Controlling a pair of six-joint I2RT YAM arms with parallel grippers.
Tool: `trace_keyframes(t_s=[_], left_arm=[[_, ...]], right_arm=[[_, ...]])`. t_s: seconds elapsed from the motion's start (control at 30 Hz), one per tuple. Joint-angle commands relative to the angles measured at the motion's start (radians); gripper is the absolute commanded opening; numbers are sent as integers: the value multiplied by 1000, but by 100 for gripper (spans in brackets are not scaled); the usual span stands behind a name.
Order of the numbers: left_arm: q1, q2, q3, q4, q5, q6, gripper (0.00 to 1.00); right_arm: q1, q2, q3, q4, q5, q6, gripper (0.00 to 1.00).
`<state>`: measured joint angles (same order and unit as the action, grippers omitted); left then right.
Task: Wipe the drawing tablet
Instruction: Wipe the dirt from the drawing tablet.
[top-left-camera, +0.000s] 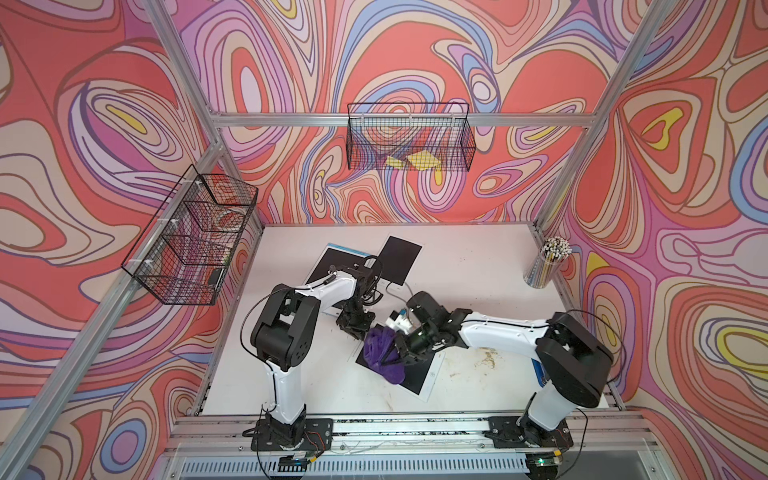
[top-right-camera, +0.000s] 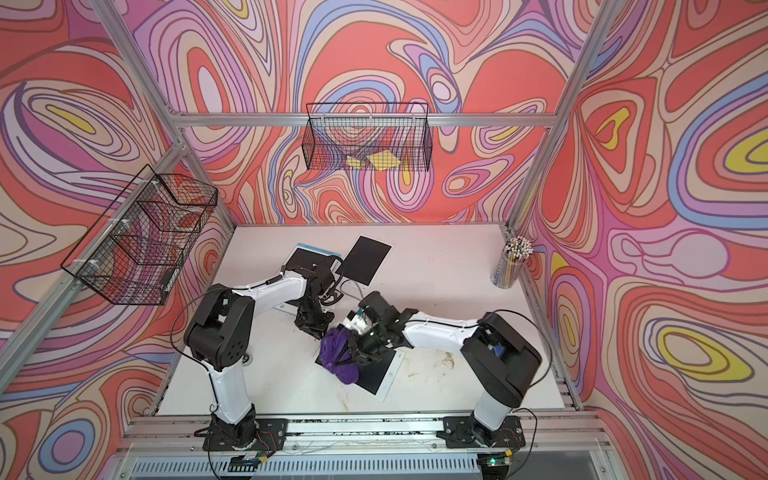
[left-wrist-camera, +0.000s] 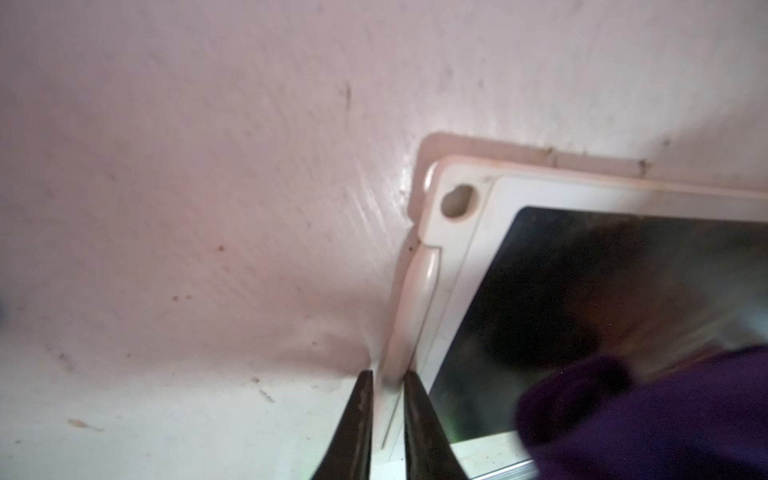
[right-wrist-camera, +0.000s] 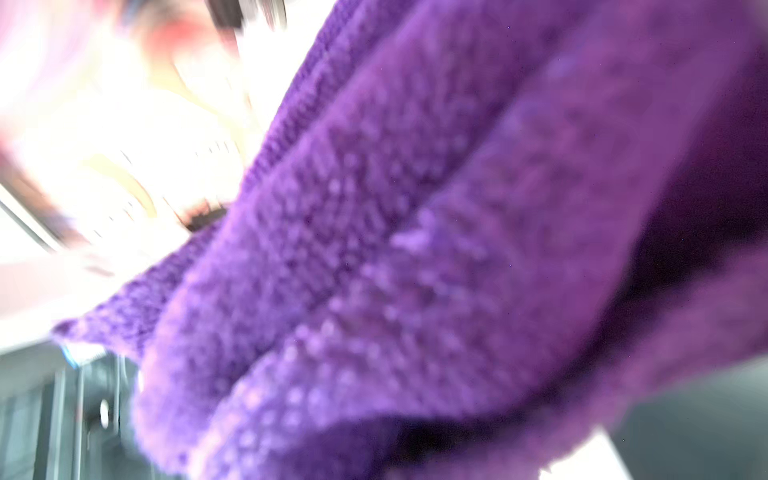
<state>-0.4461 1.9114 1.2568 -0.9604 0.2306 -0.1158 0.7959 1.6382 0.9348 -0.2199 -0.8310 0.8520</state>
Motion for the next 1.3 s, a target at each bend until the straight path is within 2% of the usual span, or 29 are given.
trace_keyframes(t_s=[0.0,0.13,0.37,0.47,0.67,0.77,0.83,0.9,1.03,1.17,1.27], left_arm=[[-7,7,7,9,-12,5,18],[-7,5,9,8,-13,5,18],[-6,3,7,9,-11,5,18],[-7,7,10,8,-8,5,18],[-8,9,12,7,-8,5,18],[-7,9,12,7,-8,5,18],[-7,8,10,8,-8,5,18],[-7,9,10,7,-8,5,18],[-7,6,9,9,-7,5,18],[-8,6,11,9,-7,5,18],[-8,7,10,8,-6,5,18]], right_arm=[[-77,-79,6,-149,70,-116,0],[-103,-30,48,-240,146,-176,0],[-75,79,47,-216,154,-193,0],[0,101,62,-237,155,-203,0],[219,188,96,-227,144,-168,0],[310,206,92,-89,31,-120,0],[338,167,81,19,-20,-86,0],[333,78,60,67,-14,-75,0],[230,-58,14,-11,48,-98,0],[116,-109,-29,-205,185,-167,0],[58,-124,-77,-246,246,-193,0]])
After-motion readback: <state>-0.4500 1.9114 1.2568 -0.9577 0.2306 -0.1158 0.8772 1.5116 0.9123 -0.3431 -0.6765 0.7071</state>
